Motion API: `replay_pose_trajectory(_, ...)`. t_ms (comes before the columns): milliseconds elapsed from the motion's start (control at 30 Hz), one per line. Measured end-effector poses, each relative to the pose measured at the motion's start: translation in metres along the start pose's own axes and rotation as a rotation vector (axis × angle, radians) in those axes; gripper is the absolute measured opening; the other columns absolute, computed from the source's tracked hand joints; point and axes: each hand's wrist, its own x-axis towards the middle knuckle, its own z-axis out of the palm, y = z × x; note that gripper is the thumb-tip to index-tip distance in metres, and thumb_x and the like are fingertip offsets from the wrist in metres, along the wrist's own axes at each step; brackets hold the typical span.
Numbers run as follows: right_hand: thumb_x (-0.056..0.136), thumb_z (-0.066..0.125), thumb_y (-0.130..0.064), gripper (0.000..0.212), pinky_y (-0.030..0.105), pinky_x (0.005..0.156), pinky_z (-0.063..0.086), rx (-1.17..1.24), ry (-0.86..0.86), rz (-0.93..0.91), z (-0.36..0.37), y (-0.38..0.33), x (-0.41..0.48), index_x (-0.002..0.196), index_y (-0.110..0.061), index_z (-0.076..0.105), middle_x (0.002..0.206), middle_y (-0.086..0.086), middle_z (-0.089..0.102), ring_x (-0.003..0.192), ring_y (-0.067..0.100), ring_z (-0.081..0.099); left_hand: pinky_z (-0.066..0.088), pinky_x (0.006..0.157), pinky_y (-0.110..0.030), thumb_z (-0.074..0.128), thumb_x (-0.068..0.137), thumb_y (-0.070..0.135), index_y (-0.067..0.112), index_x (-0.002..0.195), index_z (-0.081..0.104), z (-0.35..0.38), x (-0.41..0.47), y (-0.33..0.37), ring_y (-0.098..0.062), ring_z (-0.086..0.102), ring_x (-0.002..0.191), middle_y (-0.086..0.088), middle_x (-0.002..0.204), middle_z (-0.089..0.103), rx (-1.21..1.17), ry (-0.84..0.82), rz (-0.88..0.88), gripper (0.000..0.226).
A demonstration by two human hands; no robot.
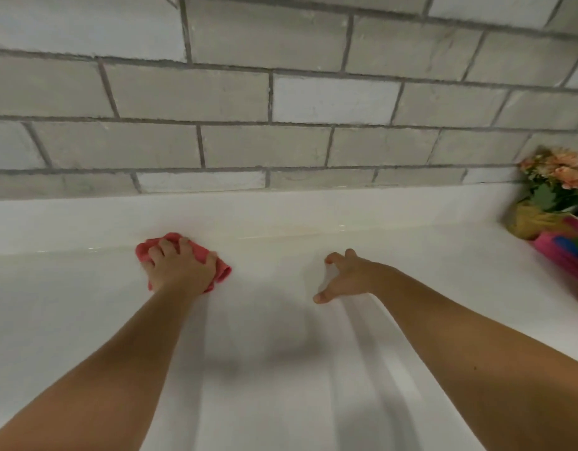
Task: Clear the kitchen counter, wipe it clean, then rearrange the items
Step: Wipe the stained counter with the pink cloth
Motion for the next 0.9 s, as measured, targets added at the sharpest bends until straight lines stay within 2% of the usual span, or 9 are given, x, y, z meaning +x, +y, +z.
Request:
replay_pose_trajectory(133, 0.076, 0.069, -0.052, 0.092, 0.044, 0.113, 0.026, -0.013, 0.010, -0.039, -0.001, 0.003, 0.002, 0.146, -0.018, 0.020, 0.147, 0.010, 0.020, 0.138, 0.034, 0.028, 0.018, 0.111, -0.051, 0.030, 0.091, 0.051, 0.005, 0.143, 0.025, 0.009, -0.001, 0.048, -0.043, 0.024, 0.132, -0.026, 0.145, 0.023, 0.074, 0.010, -0.037, 0.070)
replay_pose_trajectory(267, 0.077, 0.064, -0.058, 0.089, 0.037, 0.110, 0.030, 0.010, -0.004, -0.098, -0.007, 0.015, 0.000, 0.147, -0.023, 0.022, 0.150, 0.009, 0.020, 0.138, 0.029, 0.029, 0.018, 0.112, -0.051, 0.029, 0.092, 0.048, 0.004, 0.143, 0.023, 0.018, -0.019, 0.090, -0.042, 0.025, 0.132, -0.025, 0.146, 0.024, 0.074, 0.011, 0.046, 0.067)
replay_pose_trajectory(333, 0.080, 0.065, -0.051, 0.078, 0.028, 0.102, 0.032, 0.115, 0.039, -0.140, -0.013, 0.028, -0.004, 0.145, -0.023, 0.030, 0.147, 0.006, 0.032, 0.133, 0.023, 0.037, 0.019, 0.112, -0.052, 0.029, 0.092, 0.047, 0.005, 0.143, 0.023, 0.024, -0.030, 0.115, -0.041, 0.026, 0.131, -0.025, 0.145, 0.026, 0.064, 0.028, 0.134, 0.066)
replay_pose_trajectory(433, 0.083, 0.067, -0.038, 0.053, 0.020, 0.085, 0.035, 0.308, 0.224, -0.112, -0.023, 0.071, -0.009, 0.130, -0.019, 0.052, 0.127, 0.006, 0.055, 0.106, 0.018, 0.053, 0.018, 0.111, -0.052, 0.026, 0.093, 0.046, 0.003, 0.143, 0.021, 0.031, -0.041, 0.155, -0.041, 0.026, 0.131, -0.024, 0.145, 0.026, 0.080, 0.025, 0.208, 0.066)
replay_pose_trajectory(500, 0.084, 0.065, -0.039, 0.049, 0.024, 0.089, 0.038, 0.244, 0.287, -0.006, -0.025, 0.106, -0.010, 0.128, -0.020, 0.053, 0.128, 0.006, 0.052, 0.111, 0.020, 0.052, 0.019, 0.111, -0.052, 0.025, 0.093, 0.047, 0.001, 0.144, 0.021, 0.033, -0.044, 0.176, -0.041, 0.026, 0.131, -0.024, 0.145, 0.025, 0.098, 0.007, 0.198, 0.069)
replay_pose_trajectory(567, 0.084, 0.061, -0.047, 0.060, 0.034, 0.103, 0.038, 0.085, 0.232, 0.159, -0.022, 0.138, -0.011, 0.136, -0.025, 0.043, 0.138, 0.008, 0.039, 0.127, 0.027, 0.042, 0.020, 0.111, -0.052, 0.025, 0.093, 0.047, 0.000, 0.144, 0.021, 0.037, -0.047, 0.194, -0.041, 0.026, 0.130, -0.024, 0.145, 0.026, 0.104, 0.004, 0.217, 0.069)
replay_pose_trajectory(633, 0.082, 0.059, -0.054, 0.070, 0.041, 0.108, 0.035, 0.074, 0.154, 0.241, -0.019, 0.156, -0.012, 0.142, -0.029, 0.033, 0.142, 0.009, 0.030, 0.131, 0.033, 0.037, 0.019, 0.111, -0.052, 0.025, 0.093, 0.047, 0.000, 0.144, 0.021, 0.041, -0.054, 0.214, -0.042, 0.026, 0.130, -0.024, 0.145, 0.025, 0.092, -0.001, 0.264, 0.069)
replay_pose_trajectory(767, 0.082, 0.056, -0.054, 0.071, 0.042, 0.108, 0.035, 0.091, 0.145, 0.205, -0.014, 0.167, -0.008, 0.143, -0.029, 0.029, 0.144, 0.006, 0.028, 0.133, 0.035, 0.033, 0.020, 0.109, -0.051, 0.026, 0.093, 0.046, -0.001, 0.143, 0.022, 0.047, -0.066, 0.260, -0.041, 0.027, 0.128, -0.023, 0.144, 0.026, 0.085, -0.014, 0.347, 0.069)
replay_pose_trajectory(900, 0.080, 0.054, -0.053, 0.073, 0.044, 0.102, 0.039, 0.062, 0.208, 0.224, -0.010, 0.169, -0.005, 0.140, -0.019, 0.031, 0.141, 0.006, 0.033, 0.129, 0.034, 0.037, 0.018, 0.112, -0.049, 0.025, 0.095, 0.042, 0.007, 0.145, 0.021, 0.054, -0.080, 0.299, -0.038, 0.024, 0.133, -0.018, 0.148, 0.024, 0.040, -0.025, 0.554, 0.061)
